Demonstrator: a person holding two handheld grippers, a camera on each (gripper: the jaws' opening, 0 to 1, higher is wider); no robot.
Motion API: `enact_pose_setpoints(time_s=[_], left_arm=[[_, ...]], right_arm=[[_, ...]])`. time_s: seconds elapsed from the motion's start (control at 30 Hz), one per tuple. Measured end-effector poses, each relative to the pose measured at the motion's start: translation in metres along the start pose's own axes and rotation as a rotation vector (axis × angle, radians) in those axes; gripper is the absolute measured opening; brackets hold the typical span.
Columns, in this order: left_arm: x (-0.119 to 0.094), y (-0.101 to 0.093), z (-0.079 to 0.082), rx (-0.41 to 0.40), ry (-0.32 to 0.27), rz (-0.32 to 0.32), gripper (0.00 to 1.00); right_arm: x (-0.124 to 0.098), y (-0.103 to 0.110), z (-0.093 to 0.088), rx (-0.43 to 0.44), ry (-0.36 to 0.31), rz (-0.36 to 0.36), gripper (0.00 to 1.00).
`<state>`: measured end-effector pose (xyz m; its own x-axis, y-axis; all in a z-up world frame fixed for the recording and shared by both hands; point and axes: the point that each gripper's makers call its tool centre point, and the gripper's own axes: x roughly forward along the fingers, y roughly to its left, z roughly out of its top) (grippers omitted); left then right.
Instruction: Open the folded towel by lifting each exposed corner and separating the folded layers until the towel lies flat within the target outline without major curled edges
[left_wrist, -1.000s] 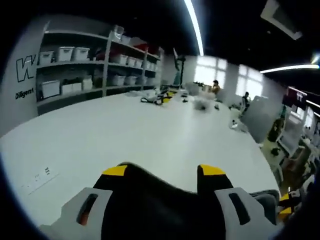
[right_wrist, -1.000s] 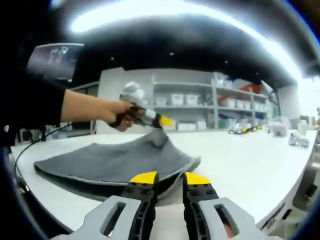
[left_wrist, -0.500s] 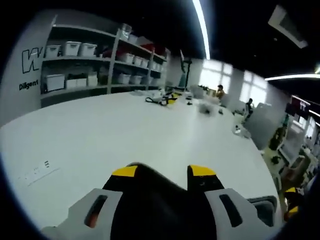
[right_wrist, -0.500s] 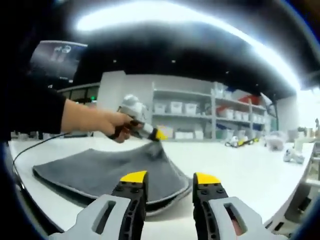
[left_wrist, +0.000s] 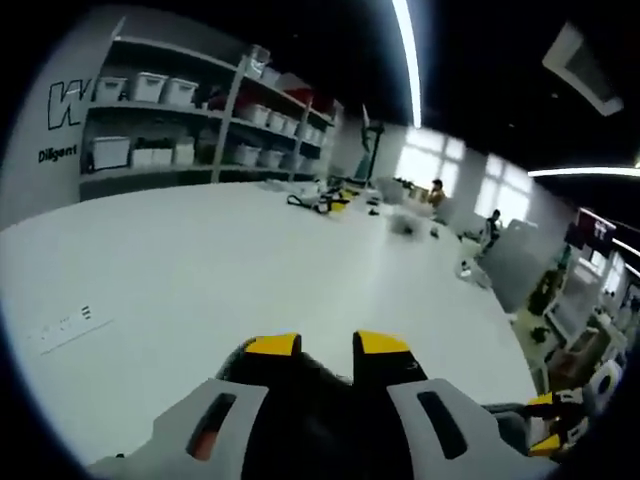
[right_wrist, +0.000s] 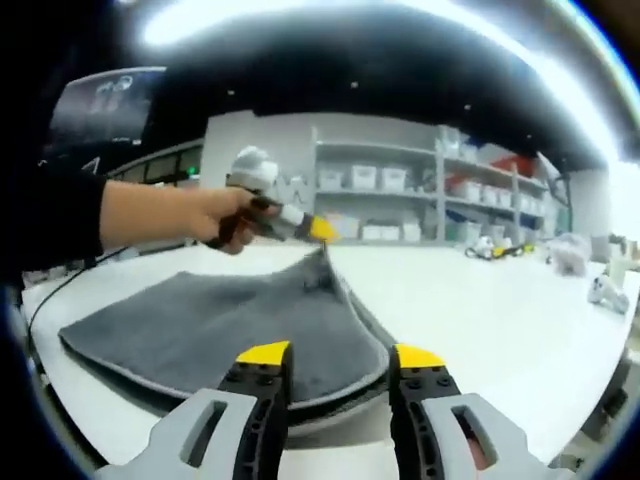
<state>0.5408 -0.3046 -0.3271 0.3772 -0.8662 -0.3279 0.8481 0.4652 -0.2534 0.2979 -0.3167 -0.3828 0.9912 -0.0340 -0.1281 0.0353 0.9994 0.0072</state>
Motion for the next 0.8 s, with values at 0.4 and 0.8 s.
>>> enact_pose_setpoints(time_s=[0.4, 0.8], left_arm=[[0.011, 0.048, -0.011, 0.291, 0.078, 0.026, 0.45], [0.024, 0.055, -0.025, 0.408, 0.186, -0.062, 0.41]], right_arm=[[0.002, 0.001, -0.014, 0.056, 0.084, 0.023, 0.33], [0.007, 0.0, -0.016, 0.065, 0.113, 0.034, 0.24]])
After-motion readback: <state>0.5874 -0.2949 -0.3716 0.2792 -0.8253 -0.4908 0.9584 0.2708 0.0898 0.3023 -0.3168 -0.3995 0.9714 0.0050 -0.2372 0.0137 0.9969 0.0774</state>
